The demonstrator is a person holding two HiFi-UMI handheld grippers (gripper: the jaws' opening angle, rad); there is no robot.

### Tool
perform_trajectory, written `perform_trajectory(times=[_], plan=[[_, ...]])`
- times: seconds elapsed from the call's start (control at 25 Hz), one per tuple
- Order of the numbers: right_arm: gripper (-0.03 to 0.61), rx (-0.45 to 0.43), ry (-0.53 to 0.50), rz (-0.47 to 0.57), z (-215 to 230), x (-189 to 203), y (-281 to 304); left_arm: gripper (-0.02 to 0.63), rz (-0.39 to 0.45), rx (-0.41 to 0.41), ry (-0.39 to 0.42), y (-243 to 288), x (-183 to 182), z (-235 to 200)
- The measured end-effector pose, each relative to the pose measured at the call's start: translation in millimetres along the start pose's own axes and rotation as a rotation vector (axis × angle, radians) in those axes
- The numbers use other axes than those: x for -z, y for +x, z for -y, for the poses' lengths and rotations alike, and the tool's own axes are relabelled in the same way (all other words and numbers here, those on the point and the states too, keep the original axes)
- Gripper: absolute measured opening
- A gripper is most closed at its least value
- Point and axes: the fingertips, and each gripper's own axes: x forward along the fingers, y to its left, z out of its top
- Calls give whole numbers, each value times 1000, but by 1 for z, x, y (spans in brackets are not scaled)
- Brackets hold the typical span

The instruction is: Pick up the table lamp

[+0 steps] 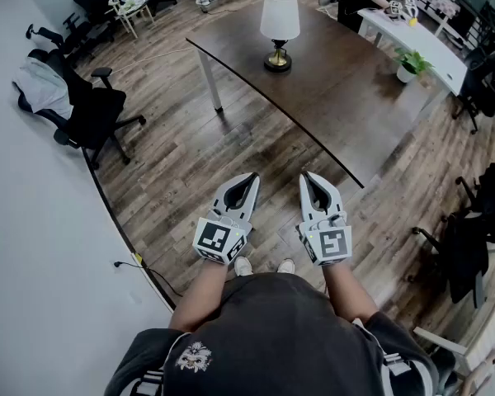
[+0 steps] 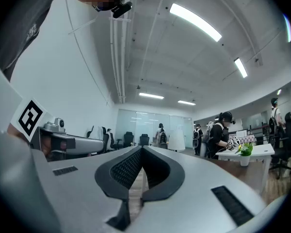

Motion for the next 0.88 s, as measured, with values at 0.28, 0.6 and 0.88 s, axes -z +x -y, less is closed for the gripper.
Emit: perform_trajectory(times=[0.28,0.6,0.88], plan=[[26,22,4,-43,-20,19,23,8,-8,8,-2,-10,3,-34],[26,27,23,-92,-57,39,56,6,-8,17,-9,-28,11,-80],[26,71,-62,-122,-69,36,78,7,-23,42,-34,-25,22,-112]])
